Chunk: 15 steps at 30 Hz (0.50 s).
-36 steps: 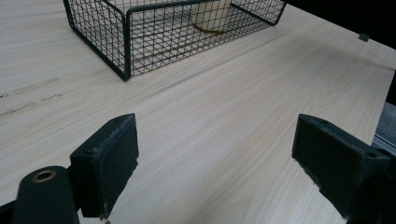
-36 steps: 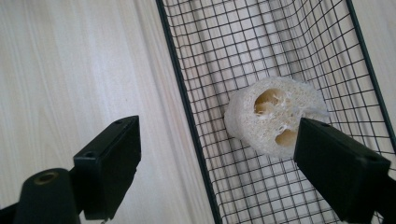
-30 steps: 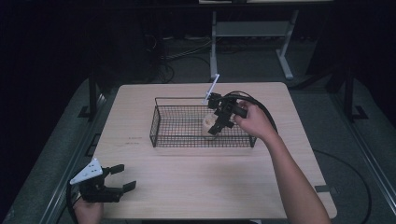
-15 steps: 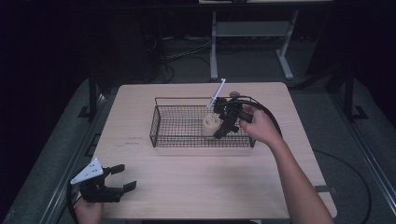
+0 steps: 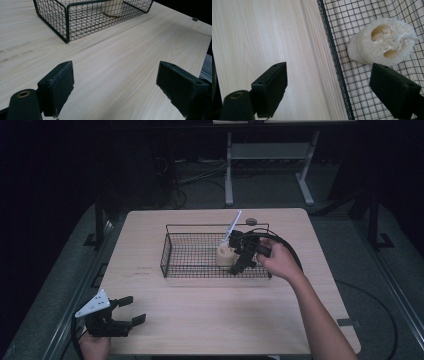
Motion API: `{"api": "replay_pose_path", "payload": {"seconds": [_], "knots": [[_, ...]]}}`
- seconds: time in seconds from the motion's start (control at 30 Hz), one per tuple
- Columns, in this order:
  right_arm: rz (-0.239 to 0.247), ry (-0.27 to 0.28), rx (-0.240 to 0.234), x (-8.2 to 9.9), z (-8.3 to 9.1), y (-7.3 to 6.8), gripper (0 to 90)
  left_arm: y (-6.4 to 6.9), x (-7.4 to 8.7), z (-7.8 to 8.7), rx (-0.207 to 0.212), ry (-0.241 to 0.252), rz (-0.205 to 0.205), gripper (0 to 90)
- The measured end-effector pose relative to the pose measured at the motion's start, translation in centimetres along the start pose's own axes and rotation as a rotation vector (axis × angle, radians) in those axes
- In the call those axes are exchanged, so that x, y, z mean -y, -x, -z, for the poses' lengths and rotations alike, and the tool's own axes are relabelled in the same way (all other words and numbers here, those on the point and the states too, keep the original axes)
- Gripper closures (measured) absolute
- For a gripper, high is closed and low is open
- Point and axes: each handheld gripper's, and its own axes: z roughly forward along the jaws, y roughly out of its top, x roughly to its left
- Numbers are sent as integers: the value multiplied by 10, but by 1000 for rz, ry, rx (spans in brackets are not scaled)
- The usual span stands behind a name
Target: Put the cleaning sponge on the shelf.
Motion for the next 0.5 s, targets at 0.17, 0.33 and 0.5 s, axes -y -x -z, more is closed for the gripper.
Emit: {"api": "replay_pose_path", "payload": {"seconds": [0.17, 0.33, 0.5], "knots": [[6, -9, 0, 3, -3, -2, 147, 0, 0, 0, 1, -1, -1, 134], [-8, -13, -4, 7, -4, -3, 147, 0, 0, 0, 0, -3, -3, 134], [-16, -17, -10, 12, -7, -3, 147, 1, 0, -1, 1, -5, -3, 134]]}}
